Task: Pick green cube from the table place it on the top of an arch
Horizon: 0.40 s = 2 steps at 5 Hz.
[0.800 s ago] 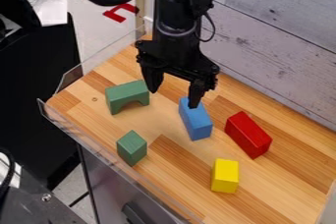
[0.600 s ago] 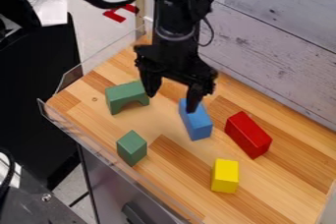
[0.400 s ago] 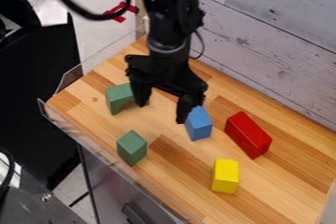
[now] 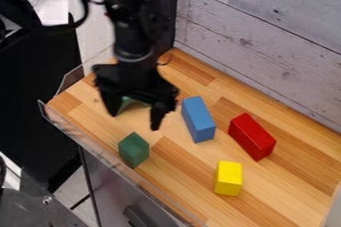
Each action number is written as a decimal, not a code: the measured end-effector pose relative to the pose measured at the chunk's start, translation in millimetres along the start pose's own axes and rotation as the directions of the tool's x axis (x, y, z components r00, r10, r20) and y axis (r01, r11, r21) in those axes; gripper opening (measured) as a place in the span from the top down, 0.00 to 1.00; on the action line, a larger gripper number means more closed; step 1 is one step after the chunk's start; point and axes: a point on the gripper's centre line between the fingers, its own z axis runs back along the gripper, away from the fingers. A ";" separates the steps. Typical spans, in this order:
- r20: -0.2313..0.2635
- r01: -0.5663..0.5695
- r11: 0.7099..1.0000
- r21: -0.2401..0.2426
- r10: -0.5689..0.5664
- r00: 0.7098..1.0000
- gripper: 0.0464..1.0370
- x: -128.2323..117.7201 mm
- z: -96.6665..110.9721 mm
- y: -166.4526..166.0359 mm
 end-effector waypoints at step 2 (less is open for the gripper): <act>-0.039 0.030 0.998 -0.061 -0.032 0.999 0.04 0.4 -31.8 -2.2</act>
